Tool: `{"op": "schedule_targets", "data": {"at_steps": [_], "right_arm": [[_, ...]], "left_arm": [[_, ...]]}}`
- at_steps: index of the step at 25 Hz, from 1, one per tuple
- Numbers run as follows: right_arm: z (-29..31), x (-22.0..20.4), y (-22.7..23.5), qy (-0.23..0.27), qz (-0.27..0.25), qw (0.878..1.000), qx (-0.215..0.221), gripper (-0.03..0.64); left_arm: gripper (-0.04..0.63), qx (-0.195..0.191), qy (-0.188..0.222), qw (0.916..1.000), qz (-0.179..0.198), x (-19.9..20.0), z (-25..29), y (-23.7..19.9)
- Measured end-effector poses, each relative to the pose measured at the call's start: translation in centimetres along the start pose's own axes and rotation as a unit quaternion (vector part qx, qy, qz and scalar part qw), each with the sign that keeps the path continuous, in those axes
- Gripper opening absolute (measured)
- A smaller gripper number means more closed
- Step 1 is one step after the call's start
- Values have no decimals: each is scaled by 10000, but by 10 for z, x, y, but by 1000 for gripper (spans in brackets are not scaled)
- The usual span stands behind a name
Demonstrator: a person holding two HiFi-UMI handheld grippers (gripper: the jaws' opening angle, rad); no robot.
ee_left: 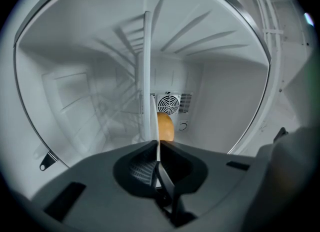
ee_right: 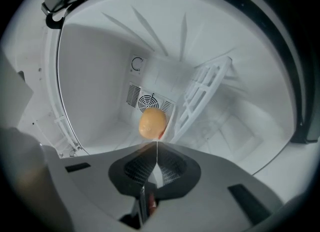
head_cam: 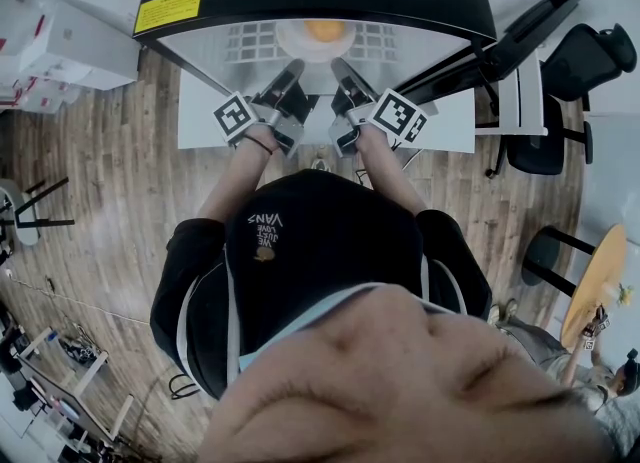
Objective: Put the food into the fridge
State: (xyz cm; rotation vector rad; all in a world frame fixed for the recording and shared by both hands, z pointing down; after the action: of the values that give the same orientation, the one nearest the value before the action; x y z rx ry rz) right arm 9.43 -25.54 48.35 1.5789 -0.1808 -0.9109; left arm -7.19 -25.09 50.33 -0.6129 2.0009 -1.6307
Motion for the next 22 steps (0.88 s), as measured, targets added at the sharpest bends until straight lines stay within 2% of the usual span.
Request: {"op": "schedule_targets", "data": {"at_steps": [22], "right_arm": [[12, 3, 1, -55, -36, 10000, 34, 14]], "left_arm": [[25, 41, 86, 9999, -43, 5, -1, -4]]}}
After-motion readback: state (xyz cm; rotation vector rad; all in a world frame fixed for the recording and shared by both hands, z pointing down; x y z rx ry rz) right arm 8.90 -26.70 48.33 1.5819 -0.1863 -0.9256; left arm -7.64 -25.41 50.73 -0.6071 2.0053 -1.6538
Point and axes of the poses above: the fingertips, and each gripper's own axes: z forward along the fingers, y to its right, x out of its top, the point moved 7 cm from there along -z, backward along the fingers, and after that the axes turned 1 degree about y, right-handed, at the moved point
